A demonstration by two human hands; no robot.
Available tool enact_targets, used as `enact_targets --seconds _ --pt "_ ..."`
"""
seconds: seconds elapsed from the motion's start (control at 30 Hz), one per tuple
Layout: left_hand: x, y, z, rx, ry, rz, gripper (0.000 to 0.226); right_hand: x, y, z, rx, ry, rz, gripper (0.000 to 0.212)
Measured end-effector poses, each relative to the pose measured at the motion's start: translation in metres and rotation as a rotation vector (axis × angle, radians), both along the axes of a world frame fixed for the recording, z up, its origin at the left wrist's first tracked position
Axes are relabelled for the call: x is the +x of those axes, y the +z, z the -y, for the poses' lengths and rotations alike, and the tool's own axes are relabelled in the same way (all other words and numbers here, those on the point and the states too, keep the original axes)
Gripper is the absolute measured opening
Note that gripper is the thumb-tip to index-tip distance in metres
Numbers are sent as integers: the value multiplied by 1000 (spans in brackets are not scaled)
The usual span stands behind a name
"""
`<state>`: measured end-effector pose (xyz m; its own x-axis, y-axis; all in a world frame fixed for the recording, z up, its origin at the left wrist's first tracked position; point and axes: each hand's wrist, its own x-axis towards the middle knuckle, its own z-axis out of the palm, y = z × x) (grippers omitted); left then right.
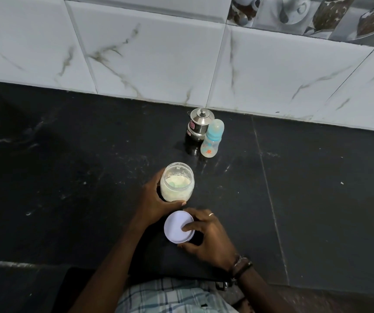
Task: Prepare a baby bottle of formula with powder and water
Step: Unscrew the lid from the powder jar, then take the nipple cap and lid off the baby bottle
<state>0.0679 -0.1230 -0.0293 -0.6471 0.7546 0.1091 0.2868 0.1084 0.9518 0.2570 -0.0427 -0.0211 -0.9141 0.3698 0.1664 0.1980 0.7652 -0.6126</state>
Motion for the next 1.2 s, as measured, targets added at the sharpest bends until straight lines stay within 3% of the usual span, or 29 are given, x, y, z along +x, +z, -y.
enact_targets --seconds 0.2,0.37,0.43,0.6,0.67,0.73,0.8,0.9,1.07,1.2 --pt "-2 -2 0 -17 -1 -12 91 -5 -15 9 102 -13 -41 28" --pt "-2 -5 1 -10 1 -4 91 -2 -11 4 65 0 27 46" --pt "-2 -8 1 -8 7 5 92 -2 -2 -1 24 -68 -76 36" --pt "0 -9 0 -23 20 7 92 -15 33 -49 15 -476 -409 22" --pt "1 -10 0 -33 23 4 93 -30 50 -81 30 -577 -401 32" --pt "1 -12 0 -29 22 -3 94 -48 64 -111 -15 -615 -308 57" --pt "1 -14 0 -30 19 -9 94 -66 75 -136 -36 -593 -186 81" --pt "1 -13 -1 -33 24 -10 93 -90 80 -161 2 -490 -47 101" --pt "3 -12 0 -23 34 19 91 -113 71 -173 27 -400 33 114" --pt "6 -9 0 -33 48 33 89 -120 62 -171 38 -426 7 108"
